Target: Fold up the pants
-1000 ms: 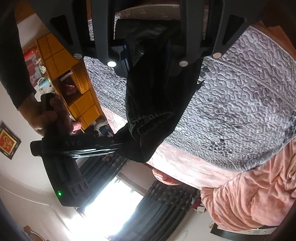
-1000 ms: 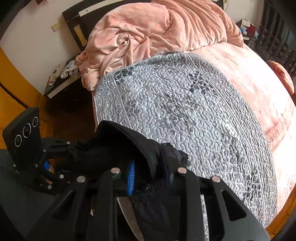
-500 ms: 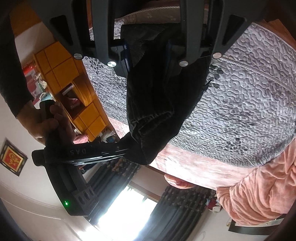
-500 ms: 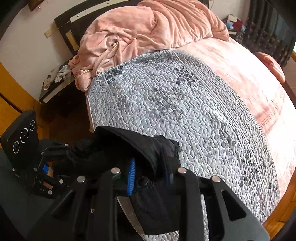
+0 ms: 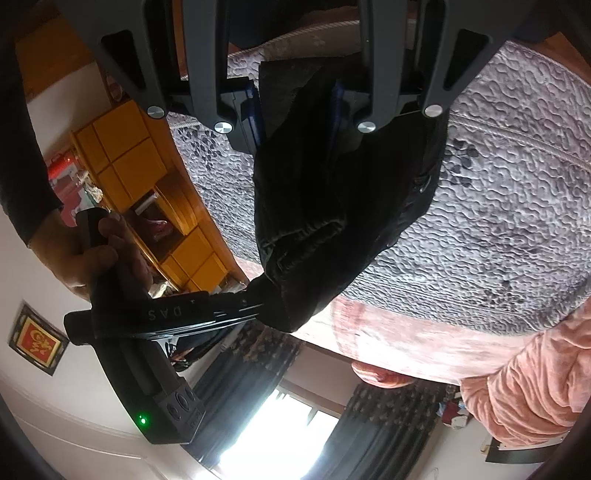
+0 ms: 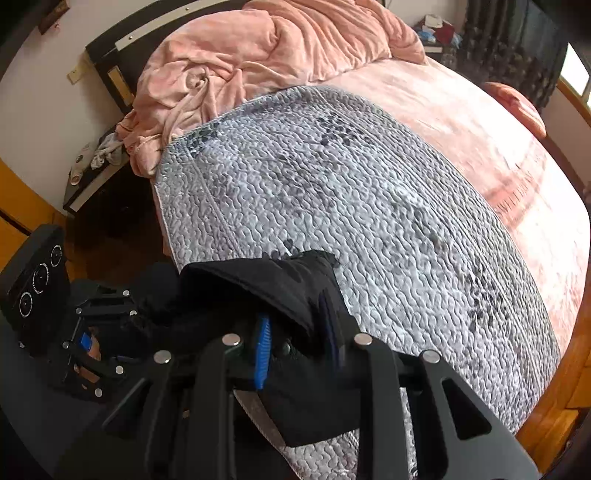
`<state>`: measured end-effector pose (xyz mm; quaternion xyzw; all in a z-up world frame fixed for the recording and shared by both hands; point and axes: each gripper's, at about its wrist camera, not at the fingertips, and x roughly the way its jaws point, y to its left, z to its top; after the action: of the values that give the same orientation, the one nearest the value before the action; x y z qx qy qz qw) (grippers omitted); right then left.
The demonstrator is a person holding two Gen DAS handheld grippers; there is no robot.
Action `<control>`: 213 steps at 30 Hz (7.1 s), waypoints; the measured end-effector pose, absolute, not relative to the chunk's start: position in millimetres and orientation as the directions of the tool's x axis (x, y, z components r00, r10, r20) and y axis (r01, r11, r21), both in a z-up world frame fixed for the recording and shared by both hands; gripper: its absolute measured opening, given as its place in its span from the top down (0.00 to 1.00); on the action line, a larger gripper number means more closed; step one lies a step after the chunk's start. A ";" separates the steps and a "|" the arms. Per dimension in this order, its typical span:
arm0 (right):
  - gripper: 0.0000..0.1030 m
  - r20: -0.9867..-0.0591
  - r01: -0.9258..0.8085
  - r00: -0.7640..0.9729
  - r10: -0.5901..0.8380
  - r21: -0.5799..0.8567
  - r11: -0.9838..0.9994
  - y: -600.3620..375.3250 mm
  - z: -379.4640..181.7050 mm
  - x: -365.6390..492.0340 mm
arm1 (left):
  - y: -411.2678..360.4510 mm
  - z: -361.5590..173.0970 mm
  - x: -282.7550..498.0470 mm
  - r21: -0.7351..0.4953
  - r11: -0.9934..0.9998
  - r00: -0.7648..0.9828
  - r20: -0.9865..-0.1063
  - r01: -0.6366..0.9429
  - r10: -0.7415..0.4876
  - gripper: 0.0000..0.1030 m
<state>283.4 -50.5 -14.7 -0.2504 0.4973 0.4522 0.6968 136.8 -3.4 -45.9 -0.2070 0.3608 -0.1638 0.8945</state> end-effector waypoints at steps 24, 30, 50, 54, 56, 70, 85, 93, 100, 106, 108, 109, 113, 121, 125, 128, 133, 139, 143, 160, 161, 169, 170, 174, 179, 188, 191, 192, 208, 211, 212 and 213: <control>0.79 -0.925 -0.814 0.114 0.363 0.123 0.567 -126.0 -48.7 284.3 | -70.6 -70.0 147.4 -0.446 0.865 0.610 -0.627 0.229 -0.484 0.72; 0.79 -0.925 -0.798 0.108 0.365 0.138 0.586 -144.3 -62.4 286.0 | -84.7 -78.4 149.6 -0.434 0.867 0.588 -0.644 0.244 -0.489 0.72; 0.79 -0.922 -0.737 0.078 0.380 0.204 0.645 -215.6 -133.4 305.7 | -152.0 -133.0 175.4 -0.390 0.873 0.469 -0.737 0.294 -0.487 0.72; 0.79 -0.919 -0.723 0.071 0.389 0.221 0.654 -229.1 -150.6 310.6 | -165.2 -144.8 180.7 -0.375 0.878 0.450 -0.756 0.298 -0.476 0.72; 0.79 -0.919 -0.715 0.068 0.389 0.227 0.661 -235.9 -162.4 313.7 | -172.4 -151.6 184.1 -0.368 0.881 0.437 -0.768 0.297 -0.468 0.73; 0.79 -0.913 -0.669 0.030 0.407 0.284 0.687 -268.8 -226.4 326.7 | -210.9 -208.2 198.2 -0.305 0.898 0.355 -0.840 0.318 -0.411 0.73; 0.55 -0.933 -0.560 0.085 0.350 0.245 0.791 -296.9 -254.7 316.5 | -217.6 -236.2 193.2 -0.277 0.894 0.317 -0.863 0.351 -0.392 0.68; 0.45 -0.832 -0.216 0.212 0.512 0.471 0.855 -365.9 -250.5 299.8 | -191.6 -219.7 170.0 -0.409 0.825 0.310 -0.785 0.391 -0.536 0.34; 0.26 -0.663 -0.056 0.220 0.716 0.724 0.688 -340.6 -291.2 308.8 | -111.3 -190.2 149.0 -0.412 0.855 0.470 -0.715 0.314 -0.517 0.13; 0.75 -0.580 -0.066 0.206 0.788 0.795 0.603 -306.8 -304.4 315.2 | -40.1 -217.9 163.0 -0.409 0.907 0.511 -0.761 0.099 -0.399 0.13; 0.75 -0.622 -0.016 0.193 0.759 0.771 0.636 -305.5 -319.7 316.4 | -26.6 -226.4 164.7 -0.388 0.920 0.519 -0.776 0.055 -0.358 0.13; 0.74 -0.669 0.006 0.177 0.722 0.734 0.679 -305.4 -329.7 315.9 | -20.8 -229.2 166.0 -0.376 0.926 0.522 -0.783 0.037 -0.339 0.13; 0.33 -0.620 0.044 0.296 0.727 0.769 0.638 -326.4 -317.2 294.0 | -6.1 -229.1 165.6 -0.367 0.930 0.534 -0.785 0.006 -0.314 0.13; 0.26 -0.647 0.137 0.334 0.686 0.753 0.644 -332.2 -320.7 206.7 | 17.8 -229.5 146.3 -0.394 0.918 0.553 -0.777 -0.053 -0.301 0.13; 0.33 -0.575 0.162 0.319 0.753 0.816 0.555 -320.1 -335.7 201.7 | 23.3 -229.7 134.7 -0.404 0.912 0.551 -0.778 -0.070 -0.302 0.13; 0.66 -0.606 0.191 0.318 0.729 0.795 0.576 -315.0 -340.5 204.2 | 24.9 -228.6 132.5 -0.404 0.912 0.544 -0.782 -0.072 -0.304 0.13; 0.71 -0.607 0.175 0.401 0.686 0.786 0.594 -334.1 -317.4 180.0 | 27.1 -219.5 134.3 -0.401 0.914 0.558 -0.773 -0.061 -0.302 0.13; 0.57 -0.689 0.189 0.342 0.638 0.716 0.672 -329.3 -338.8 181.3 | 10.1 -220.5 150.0 -0.383 0.924 0.531 -0.783 0.000 -0.325 0.13; 0.48 -0.716 0.170 0.443 0.539 0.658 0.734 -341.7 -300.0 182.4 | 6.3 -218.9 152.2 -0.386 0.922 0.530 -0.778 0.019 -0.336 0.11; 0.45 -0.653 0.068 0.396 0.646 0.722 0.688 -328.0 -288.0 256.5 | 13.0 -235.7 164.5 -0.440 0.898 0.454 -0.795 0.027 -0.403 0.10; 0.44 -0.628 0.044 0.394 0.671 0.742 0.669 -326.2 -281.7 240.7 | 18.2 -234.2 162.9 -0.447 0.894 0.460 -0.790 0.021 -0.406 0.09; 0.60 -0.657 0.090 0.324 0.680 0.737 0.670 -312.3 -322.1 175.4 | 52.8 -236.1 167.6 -0.492 0.870 0.444 -0.782 -0.010 -0.437 0.09; 0.55 -0.648 0.092 0.326 0.688 0.746 0.659 -314.7 -318.8 175.4 | 59.2 -235.5 170.0 -0.507 0.862 0.435 -0.779 -0.012 -0.452 0.09; 0.12 -0.649 0.063 0.358 0.672 0.735 0.676 -330.9 -295.2 173.6 | 88.7 -238.3 185.6 -0.587 0.809 0.393 -0.750 -0.028 -0.531 0.04; 0.07 -0.684 0.142 0.260 0.681 0.725 0.674 -349.1 -322.9 190.4 | 107.0 -264.3 225.8 -0.730 0.683 0.278 -0.663 -0.035 -0.695 0.04; 0.05 -0.559 0.192 0.204 0.804 0.828 0.527 -361.0 -366.2 227.9 | 102.5 -313.3 269.9 -0.830 0.554 0.163 -0.556 -0.062 -0.815 0.04; 0.05 -0.551 0.192 0.179 0.815 0.832 0.520 -357.0 -376.9 233.2 | 97.5 -321.9 276.3 -0.860 0.506 0.156 -0.510 -0.064 -0.846 0.04; 0.05 -0.542 0.187 0.171 0.823 0.838 0.513 -352.3 -378.8 234.2 | 94.5 -324.0 277.8 -0.865 0.497 0.150 -0.500 -0.062 -0.853 0.04; 0.04 -0.499 0.086 0.135 0.856 0.866 0.492 -306.5 -382.1 251.3 | 51.9 -346.6 277.7 -0.843 0.535 0.073 -0.538 -0.055 -0.840 0.15; 0.21 -0.539 0.041 0.139 0.830 0.841 0.539 -294.3 -373.8 249.0 | 52.4 -340.2 271.9 -0.824 0.564 0.119 -0.566 -0.055 -0.816 0.38; 0.26 -0.547 0.029 0.142 0.825 0.835 0.549 -292.2 -369.7 247.9 | 54.9 -337.3 270.2 -0.824 0.564 0.136 -0.565 -0.054 -0.814 0.42; 0.34 -0.554 0.005 0.145 0.820 0.829 0.559 -289.7 -361.4 246.9 | 57.1 -332.9 267.7 -0.823 0.566 0.154 -0.565 -0.045 -0.810 0.49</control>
<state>246.9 -289.7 -361.4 0.3568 0.5782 0.3050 0.6674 267.7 57.1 -332.9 -0.3666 0.5833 -0.2874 0.6654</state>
